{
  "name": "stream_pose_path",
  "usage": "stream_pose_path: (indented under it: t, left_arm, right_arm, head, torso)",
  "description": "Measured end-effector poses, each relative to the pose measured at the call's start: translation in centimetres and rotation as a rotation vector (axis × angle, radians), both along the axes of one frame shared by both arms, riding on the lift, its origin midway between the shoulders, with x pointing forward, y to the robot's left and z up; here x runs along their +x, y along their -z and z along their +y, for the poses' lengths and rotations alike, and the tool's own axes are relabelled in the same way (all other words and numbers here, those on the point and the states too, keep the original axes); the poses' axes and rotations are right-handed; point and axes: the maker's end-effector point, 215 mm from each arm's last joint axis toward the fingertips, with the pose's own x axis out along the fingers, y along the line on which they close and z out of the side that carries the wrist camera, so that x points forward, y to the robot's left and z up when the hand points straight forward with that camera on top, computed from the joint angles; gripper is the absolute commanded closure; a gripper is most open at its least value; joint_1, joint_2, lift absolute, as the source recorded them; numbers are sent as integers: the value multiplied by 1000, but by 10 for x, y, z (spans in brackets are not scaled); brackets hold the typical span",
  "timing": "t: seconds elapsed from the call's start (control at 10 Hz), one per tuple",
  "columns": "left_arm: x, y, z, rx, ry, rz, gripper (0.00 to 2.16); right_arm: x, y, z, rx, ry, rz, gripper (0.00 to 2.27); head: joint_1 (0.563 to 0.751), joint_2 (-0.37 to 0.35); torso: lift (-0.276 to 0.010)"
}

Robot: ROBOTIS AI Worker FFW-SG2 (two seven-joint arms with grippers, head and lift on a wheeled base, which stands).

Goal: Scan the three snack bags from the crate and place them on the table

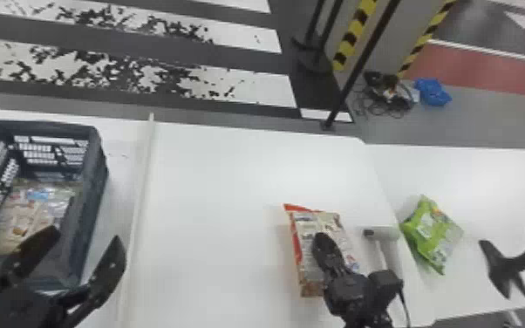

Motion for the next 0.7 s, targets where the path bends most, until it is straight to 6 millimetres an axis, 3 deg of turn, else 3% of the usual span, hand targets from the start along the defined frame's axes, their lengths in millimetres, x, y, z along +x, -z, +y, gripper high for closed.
stream_pose_path:
  t: [0.4, 0.6, 0.7]
  left_arm:
    - [2, -2, 1, -3, 1, -6, 87]
    - [2, -1, 1, -4, 1, -5, 87]
    - [2, -1, 1, -4, 0, -5, 87]
  right_arm:
    - [-7, 24, 3, -3, 0, 29, 2192]
    - [-6, 18, 1, -8, 1, 11, 2192]
    - [-7, 4, -4, -14, 8, -19, 2189]
  head:
    - [695, -250]
    - [695, -252]
    - [695, -255]
  torso:
    - [-37]
    - [-37]
    - [-37]
